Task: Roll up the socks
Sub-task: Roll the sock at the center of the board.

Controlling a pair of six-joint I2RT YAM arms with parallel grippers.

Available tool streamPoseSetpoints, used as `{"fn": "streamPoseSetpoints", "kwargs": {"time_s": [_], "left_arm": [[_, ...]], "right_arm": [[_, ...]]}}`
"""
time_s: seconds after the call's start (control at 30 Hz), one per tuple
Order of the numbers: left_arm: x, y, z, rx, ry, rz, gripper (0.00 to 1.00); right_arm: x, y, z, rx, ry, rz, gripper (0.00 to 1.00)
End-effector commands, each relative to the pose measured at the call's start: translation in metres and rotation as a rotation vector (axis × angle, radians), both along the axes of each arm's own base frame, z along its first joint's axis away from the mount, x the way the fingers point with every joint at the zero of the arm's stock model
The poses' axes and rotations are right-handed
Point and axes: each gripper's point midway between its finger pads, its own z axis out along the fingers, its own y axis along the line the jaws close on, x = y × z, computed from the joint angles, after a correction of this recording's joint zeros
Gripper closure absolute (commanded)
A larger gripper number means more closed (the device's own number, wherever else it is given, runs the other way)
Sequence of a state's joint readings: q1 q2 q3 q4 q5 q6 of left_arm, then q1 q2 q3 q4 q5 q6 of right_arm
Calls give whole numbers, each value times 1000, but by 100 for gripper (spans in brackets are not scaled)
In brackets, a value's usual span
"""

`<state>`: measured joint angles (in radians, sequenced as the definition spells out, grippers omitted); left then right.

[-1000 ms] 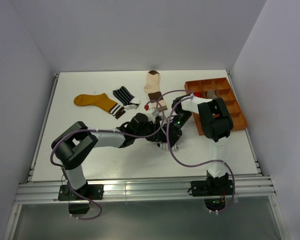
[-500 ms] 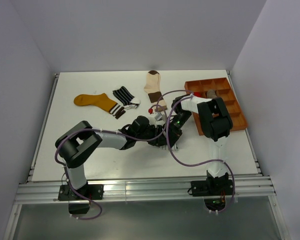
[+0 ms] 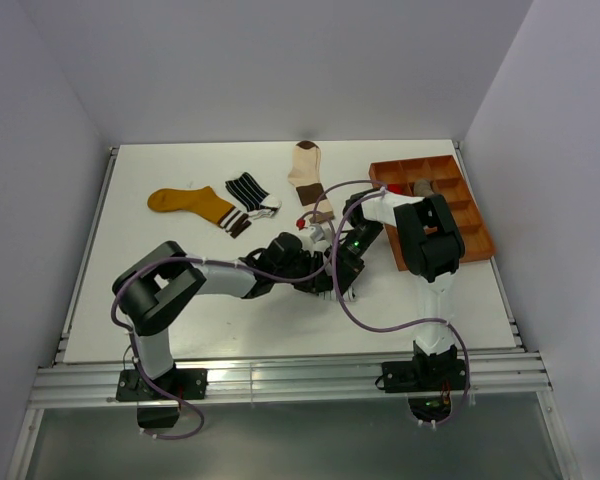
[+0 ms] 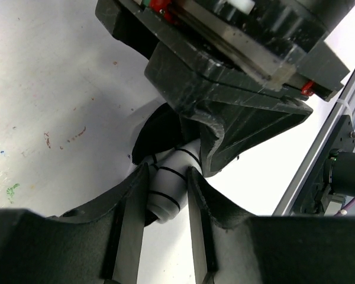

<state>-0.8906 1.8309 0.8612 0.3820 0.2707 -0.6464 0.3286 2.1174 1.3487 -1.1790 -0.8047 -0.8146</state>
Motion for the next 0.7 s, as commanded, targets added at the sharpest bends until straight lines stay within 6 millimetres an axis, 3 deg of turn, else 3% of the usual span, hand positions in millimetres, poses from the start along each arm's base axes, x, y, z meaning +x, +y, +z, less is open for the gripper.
{"fn": "streamPoseSetpoints", "kwargs": {"time_s": [0.0, 0.13, 0.27, 0.33, 0.67], "left_arm": [[-4, 3, -13, 66, 15, -17, 62], [-5, 0, -17, 124, 48, -4, 73], [1, -1, -20, 212, 118, 79, 93], [-7, 6, -31, 279, 180, 107, 98], [-10, 12, -42, 510, 245, 201, 100]], "right_arm": [[24, -12, -26, -67, -112, 35, 89], [26, -12, -25, -75, -123, 23, 89], [36, -12, -26, -84, -189, -2, 87], [40, -12, -22, -99, -220, -18, 84], [54, -17, -11, -87, -356, -84, 54]]}}
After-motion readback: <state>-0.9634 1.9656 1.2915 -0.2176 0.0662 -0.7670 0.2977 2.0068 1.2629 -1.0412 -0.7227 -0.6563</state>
